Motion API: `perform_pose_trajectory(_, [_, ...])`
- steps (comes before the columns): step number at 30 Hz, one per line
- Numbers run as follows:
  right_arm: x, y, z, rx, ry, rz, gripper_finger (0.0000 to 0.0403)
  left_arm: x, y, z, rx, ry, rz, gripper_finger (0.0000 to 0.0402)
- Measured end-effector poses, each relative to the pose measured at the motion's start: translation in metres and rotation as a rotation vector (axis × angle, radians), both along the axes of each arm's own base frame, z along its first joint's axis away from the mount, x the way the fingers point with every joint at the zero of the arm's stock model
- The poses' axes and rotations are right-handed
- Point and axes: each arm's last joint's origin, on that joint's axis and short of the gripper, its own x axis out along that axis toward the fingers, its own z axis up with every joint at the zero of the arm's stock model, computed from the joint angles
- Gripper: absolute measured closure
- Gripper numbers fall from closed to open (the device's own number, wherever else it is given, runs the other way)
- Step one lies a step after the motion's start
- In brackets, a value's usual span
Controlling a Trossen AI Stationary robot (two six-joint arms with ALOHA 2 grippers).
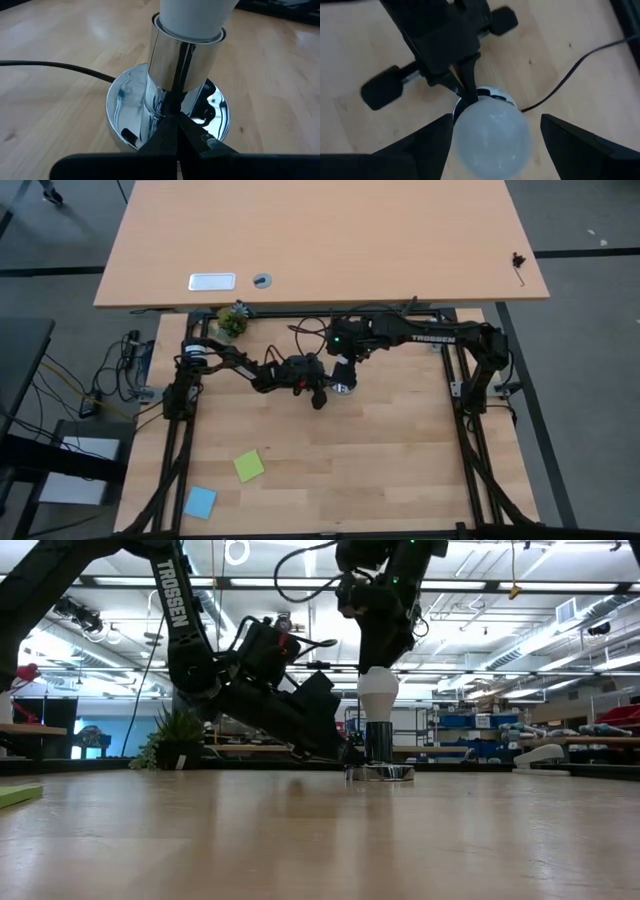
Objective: Screw lightbulb
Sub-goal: Remove the lightbulb from the lamp
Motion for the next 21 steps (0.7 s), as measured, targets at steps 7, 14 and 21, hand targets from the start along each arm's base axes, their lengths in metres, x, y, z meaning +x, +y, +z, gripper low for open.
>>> perform_pose_trajectory(7, [0.002,-0.001,0.024,-0.025,-0.047,0.029,0.0091,0.0,0.0,0.0,-0.001,0.001,0.0,0.0401])
perform_pose_trajectory(14, [-0.002,-0.003,0.023,-0.035,-0.004,0.069,0.0093,0.0,0.0,-0.001,-0.003,0.006,0.0,0.0401])
perform_pose_trajectory(21, [0.004,-0.004,0.016,0.003,-0.007,0.022,0.0089,-0.001,0.0,-0.001,-0.007,0.006,-0.007,0.0401])
